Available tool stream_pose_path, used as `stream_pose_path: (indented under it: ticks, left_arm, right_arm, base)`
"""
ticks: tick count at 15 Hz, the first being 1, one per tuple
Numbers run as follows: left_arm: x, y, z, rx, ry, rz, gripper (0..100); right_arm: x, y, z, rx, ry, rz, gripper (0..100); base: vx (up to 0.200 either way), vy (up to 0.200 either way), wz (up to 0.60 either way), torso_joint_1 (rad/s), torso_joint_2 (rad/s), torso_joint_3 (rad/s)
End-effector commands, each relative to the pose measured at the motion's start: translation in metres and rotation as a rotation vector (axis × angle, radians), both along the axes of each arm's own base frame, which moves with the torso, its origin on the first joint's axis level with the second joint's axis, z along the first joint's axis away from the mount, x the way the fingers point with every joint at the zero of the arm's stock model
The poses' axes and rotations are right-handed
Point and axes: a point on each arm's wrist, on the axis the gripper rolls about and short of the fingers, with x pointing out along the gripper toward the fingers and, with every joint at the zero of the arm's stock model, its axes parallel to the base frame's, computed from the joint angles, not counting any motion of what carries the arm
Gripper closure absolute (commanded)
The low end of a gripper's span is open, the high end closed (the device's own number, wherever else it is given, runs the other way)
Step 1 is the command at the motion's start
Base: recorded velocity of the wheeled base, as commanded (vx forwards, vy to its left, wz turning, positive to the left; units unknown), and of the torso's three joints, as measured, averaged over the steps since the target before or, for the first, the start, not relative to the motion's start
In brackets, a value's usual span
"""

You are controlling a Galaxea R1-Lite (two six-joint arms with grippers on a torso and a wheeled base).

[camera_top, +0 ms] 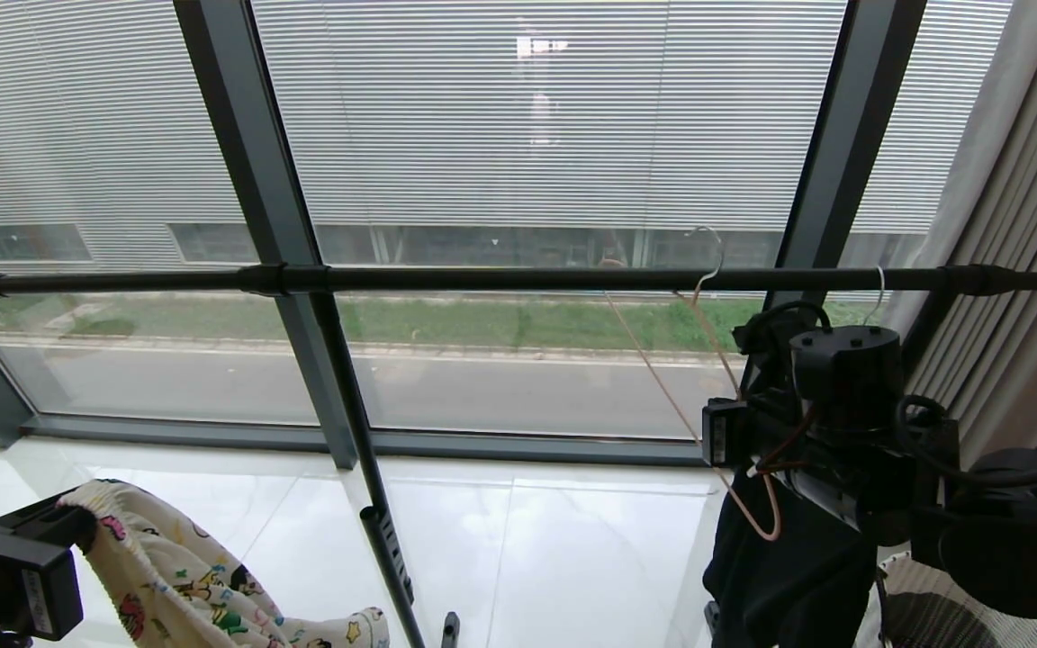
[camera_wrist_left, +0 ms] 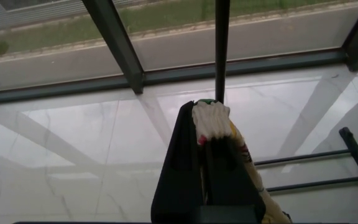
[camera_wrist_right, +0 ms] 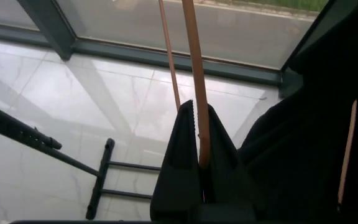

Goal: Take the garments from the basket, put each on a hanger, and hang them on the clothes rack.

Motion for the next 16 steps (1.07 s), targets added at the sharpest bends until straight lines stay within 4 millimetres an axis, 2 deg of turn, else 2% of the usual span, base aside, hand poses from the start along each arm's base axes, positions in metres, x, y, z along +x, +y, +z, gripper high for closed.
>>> stream_pose_path:
  ticks: [1,5,11,14,16]
  left_arm:
    - [-0.001,0.0,0.001,0.0,-0.009,0.001,100]
    - [-0.002,0.0,0.001,0.002,-0.012,0.001,100]
    - [-0.003,0.0,0.002,0.002,-0.02,0.001,100]
    - [-0.003,0.0,0.002,0.002,-0.02,0.001,100]
    - [-0.003,0.0,0.002,0.001,-0.019,0.0,100]
  right_arm:
    - [-0.006,-0.003,0.004,0.0,-0.008,0.007,100]
    - [-0.007,-0.004,0.004,-0.009,-0.008,0.011,100]
    - [-0.026,-0.006,-0.002,-0.031,0.01,0.051,100]
    - [-0.044,-0.009,-0.003,-0.038,0.018,0.088,100]
    - [-0.062,-0.009,-0.005,-0.044,0.026,0.138,100]
  base:
    - [0.0,0.0,0.0,0.0,0.0,0.0]
    - [-0.2,0.0,0.0,0.008,0.01,0.0]
    - [-0.2,0.0,0.0,-0.005,0.0,0.005]
    - [-0.2,0.0,0.0,0.004,0.01,0.001]
    - [-0.2,0.0,0.0,0.005,0.0,0.005]
